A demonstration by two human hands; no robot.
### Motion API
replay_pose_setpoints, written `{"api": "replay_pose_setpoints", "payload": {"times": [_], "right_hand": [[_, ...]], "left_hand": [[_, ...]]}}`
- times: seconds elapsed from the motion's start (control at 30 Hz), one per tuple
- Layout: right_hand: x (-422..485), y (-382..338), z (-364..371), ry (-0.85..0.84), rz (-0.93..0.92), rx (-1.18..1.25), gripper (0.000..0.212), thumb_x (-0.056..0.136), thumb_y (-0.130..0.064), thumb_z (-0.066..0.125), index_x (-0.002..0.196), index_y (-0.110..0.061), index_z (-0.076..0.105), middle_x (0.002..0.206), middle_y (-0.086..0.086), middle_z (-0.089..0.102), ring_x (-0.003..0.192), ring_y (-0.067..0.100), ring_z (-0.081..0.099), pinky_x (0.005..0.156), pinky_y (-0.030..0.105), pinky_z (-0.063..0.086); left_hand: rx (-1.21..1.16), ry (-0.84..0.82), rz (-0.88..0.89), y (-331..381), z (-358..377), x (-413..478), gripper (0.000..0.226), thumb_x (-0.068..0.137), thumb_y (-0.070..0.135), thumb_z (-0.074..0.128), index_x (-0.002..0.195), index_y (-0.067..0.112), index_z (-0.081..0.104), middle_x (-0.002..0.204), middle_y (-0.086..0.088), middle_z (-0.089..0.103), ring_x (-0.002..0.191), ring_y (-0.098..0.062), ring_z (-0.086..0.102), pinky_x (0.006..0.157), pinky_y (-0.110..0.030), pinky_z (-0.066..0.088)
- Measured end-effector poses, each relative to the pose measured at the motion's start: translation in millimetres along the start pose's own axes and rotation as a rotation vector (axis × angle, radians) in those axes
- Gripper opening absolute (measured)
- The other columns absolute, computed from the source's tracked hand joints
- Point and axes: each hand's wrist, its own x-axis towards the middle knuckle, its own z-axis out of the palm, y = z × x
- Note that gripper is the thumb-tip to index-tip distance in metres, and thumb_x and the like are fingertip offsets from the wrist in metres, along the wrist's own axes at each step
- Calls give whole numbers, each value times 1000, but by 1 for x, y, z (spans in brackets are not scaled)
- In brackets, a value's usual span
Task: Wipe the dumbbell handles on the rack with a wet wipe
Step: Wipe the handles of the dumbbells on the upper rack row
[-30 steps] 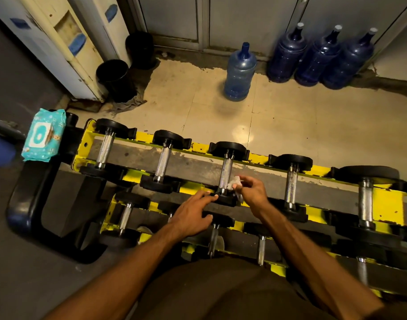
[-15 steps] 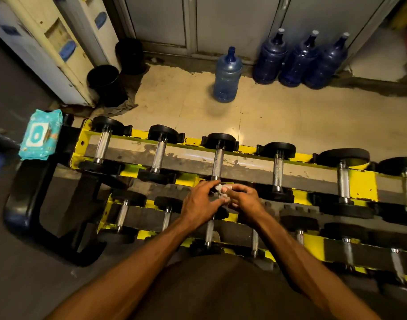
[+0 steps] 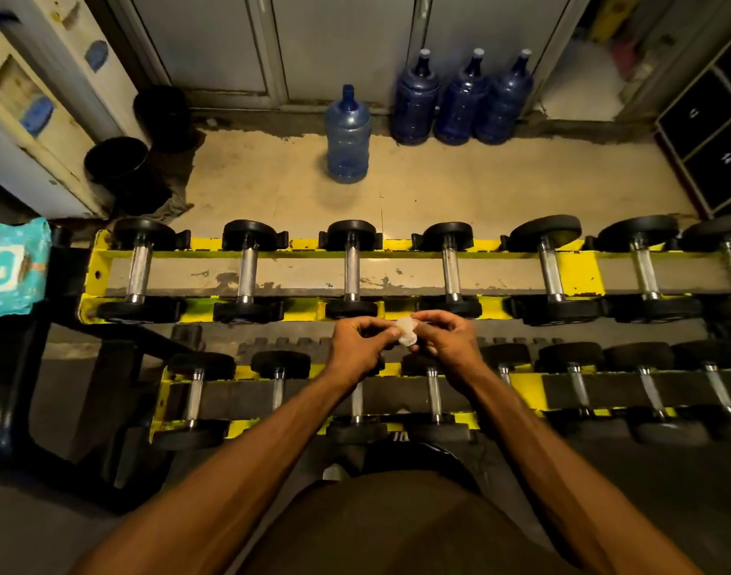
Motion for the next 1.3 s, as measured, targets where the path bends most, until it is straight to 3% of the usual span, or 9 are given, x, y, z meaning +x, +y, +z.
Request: {"api": "replay_pose_setpoints", "payload": {"times": [0.07,0.23,0.37,0.5,0.73,0.87,1.1,1.2,1.3], "right_hand": [[-1,-5,-7,-63,-33,-47,19,83,-8,74,102,-5,73,98,16,74,89,29,72,74,37,60],[7,-17,-27,-213,-80,-97,31,81,-2,75,112,-5,71,104,10,75,96,23,73,82,33,60],[32,-22,-53,-130,-85,-114,31,80,-2,76,111,-2,72,101,11,75,94,25,73,81,33,60],[64,-27,-89,-106,-51,-155,18,79,-5,79,96,-10,76,93,8,76,91,26,73,80,38,60],[120,-27,-134,58,-5,-343,20,79,-14,81,98,-14,73,93,2,74,88,16,72,74,27,60],[147,-37,-142,-27,-22,-560,17,84,-12,76,100,-16,73,90,-3,71,82,8,69,62,16,54],[173,-37,-120,-293,-191,-1004,7,80,-16,81,86,-16,77,78,-4,70,72,8,67,71,32,60],[180,-40,-114,-384,-262,-1171,11,84,-18,77,95,-17,77,91,-2,72,79,11,67,73,36,61],[180,-43,-103,-435,-492,-1439,13,89,-26,72,101,-26,75,99,-7,73,87,11,67,68,25,52]], "left_hand": [[26,-6,-17,3,7,1,8,88,14,77,95,19,76,89,-6,77,83,-36,72,74,-46,60],[85,-9,-23,7,23,19,16,87,17,78,102,19,76,100,2,75,93,-13,71,67,-18,56],[133,-73,11,13,47,37,19,91,9,71,107,18,77,105,2,76,101,-11,70,88,-27,57],[247,-62,60,19,83,55,20,93,3,68,109,12,76,102,1,75,93,-4,68,84,-17,56],[698,21,60,-2,117,69,36,94,24,67,130,25,64,126,5,66,105,-6,61,94,-27,52],[764,8,16,-4,134,67,49,96,28,65,143,27,53,141,2,54,129,-16,51,109,-36,44],[857,-94,28,-10,133,65,55,95,31,63,149,30,47,148,6,48,134,-16,47,111,-40,42],[892,-118,52,-16,127,68,57,97,30,60,151,30,44,155,5,42,139,-16,43,114,-40,39],[904,-147,90,-19,121,73,60,97,30,59,154,33,38,158,4,38,141,-16,40,115,-43,39]]}}
